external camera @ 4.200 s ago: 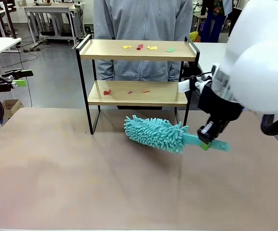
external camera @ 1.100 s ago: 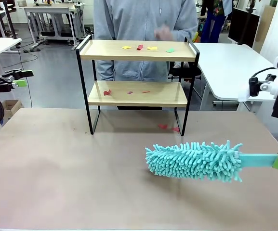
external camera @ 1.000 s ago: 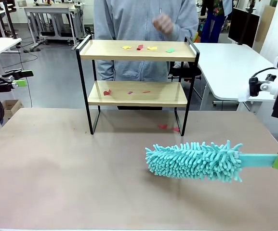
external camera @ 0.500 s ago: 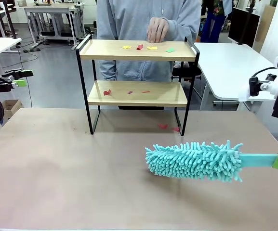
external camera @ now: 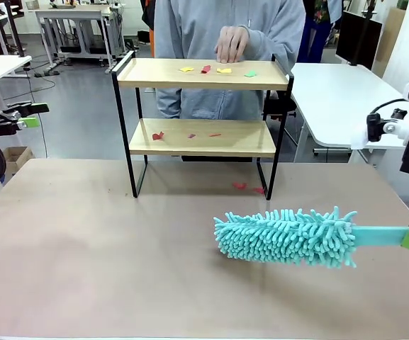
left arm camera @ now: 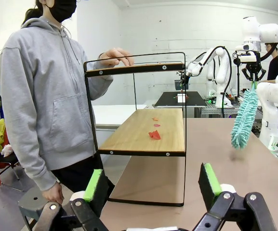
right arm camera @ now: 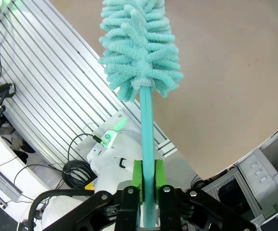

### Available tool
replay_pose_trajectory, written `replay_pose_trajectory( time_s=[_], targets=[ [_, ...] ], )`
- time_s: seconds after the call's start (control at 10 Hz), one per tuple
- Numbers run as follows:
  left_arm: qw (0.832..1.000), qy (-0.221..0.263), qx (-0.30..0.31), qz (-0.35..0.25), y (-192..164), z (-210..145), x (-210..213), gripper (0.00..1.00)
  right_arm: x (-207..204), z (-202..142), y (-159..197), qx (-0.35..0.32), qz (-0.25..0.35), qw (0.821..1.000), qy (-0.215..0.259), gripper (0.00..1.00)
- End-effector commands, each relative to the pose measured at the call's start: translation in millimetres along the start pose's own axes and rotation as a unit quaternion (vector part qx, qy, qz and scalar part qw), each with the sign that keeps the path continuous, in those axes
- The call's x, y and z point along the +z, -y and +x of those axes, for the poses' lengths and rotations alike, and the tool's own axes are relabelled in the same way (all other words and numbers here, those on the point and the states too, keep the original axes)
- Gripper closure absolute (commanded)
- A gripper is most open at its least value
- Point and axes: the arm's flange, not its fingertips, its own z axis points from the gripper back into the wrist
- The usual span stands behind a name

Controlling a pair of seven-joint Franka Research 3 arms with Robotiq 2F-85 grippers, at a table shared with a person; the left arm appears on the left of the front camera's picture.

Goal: Clean the shelf.
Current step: Clean the specific section of the Shelf indicated by the human with the Duster.

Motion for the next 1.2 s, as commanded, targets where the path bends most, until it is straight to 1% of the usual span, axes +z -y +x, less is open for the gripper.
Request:
replay_pose_trajectory(
  time_s=[0.0, 0.6, 0.7, 0.8, 1.0, 1.1],
  targets=[
    [1.0, -0.001, -0.008, 0.002, 0.8, 3.1, -0.8, 0.0, 1.5, 1.0, -0.2, -0.001, 0.002, 1.0, 0.004, 0.87],
    [1.0, -0.001, -0.008, 0.002, 0.8, 3.1, -0.8, 0.0, 0.0, 0.0, 0.0, 0.0, 0.0, 1.0, 0.0, 0.87],
    [1.0, -0.001, -0.008, 0.002, 0.8, 3.1, -0.8, 0.0, 17.0, 7.3, -13.1, 0.024, 0.036, 0.998, 0.039, 0.87],
    [1.0, -0.001, -0.008, 0.002, 0.8, 3.1, -0.8, 0.0, 35.5, 14.8, -28.4, 0.019, 0.05, 0.997, 0.056, 0.87],
    [1.0, -0.001, -0.008, 0.002, 0.8, 3.1, -0.8, 0.0, 68.1, 32.6, -62.2, 0.005, 0.041, 0.995, 0.094, 0.87],
    [1.0, -0.001, -0.008, 0.002, 0.8, 3.1, -0.8, 0.0, 83.9, 50.0, -80.0, -0.014, 0.045, 0.991, 0.125, 0.87]
  ],
)
